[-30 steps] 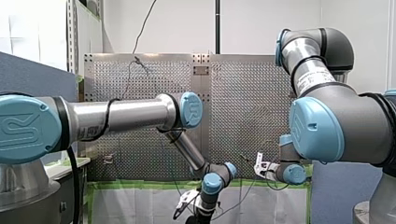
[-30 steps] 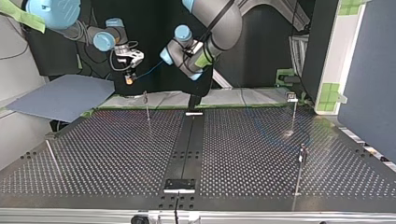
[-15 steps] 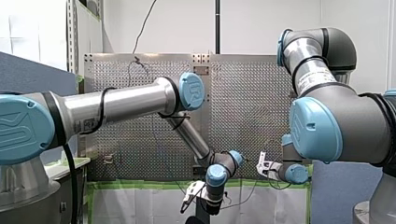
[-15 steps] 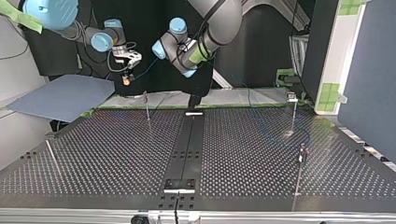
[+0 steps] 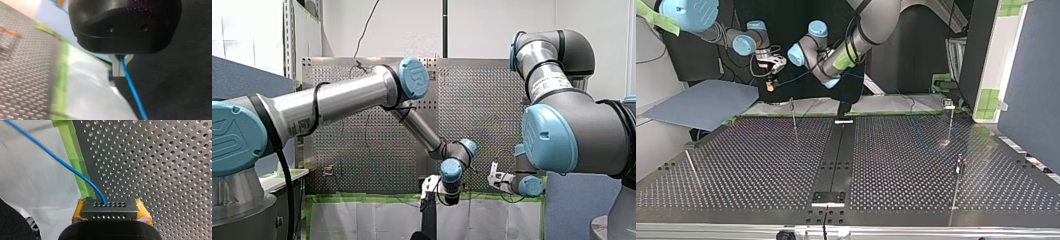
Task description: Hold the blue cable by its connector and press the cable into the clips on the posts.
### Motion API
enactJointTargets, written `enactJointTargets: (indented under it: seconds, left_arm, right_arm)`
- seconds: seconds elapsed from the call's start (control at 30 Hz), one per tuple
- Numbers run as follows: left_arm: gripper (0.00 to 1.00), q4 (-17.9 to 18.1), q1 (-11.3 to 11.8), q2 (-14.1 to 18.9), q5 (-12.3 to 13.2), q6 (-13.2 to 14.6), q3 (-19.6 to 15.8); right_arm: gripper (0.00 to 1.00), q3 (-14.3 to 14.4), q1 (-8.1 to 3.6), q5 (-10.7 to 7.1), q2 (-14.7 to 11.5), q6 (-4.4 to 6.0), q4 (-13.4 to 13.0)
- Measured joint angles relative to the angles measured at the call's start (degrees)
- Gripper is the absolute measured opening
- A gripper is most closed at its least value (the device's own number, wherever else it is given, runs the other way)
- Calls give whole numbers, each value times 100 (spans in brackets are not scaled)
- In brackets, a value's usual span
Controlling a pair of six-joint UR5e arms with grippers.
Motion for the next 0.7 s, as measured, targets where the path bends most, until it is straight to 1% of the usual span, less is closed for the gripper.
enactJointTargets:
  seconds: [0.13,0.27,0.37,0.53,0.7]
  left_arm:
    - [0,208,-27,138,-49,-59,15]
    - [0,411,-68,222,-158,-116,84]
    - [0,544,-65,237,-236,-129,123]
    - [0,785,-52,237,-299,-130,130]
    - [0,1041,-31,237,-435,-120,127]
  right_arm:
    - [0,0,-1,0,0,3,3]
    - [0,0,-5,0,0,3,6]
    - [0,0,-7,0,0,3,11]
    - [0,0,-24,-26,0,3,9]
    - [0,0,-86,-74,0,10,-5]
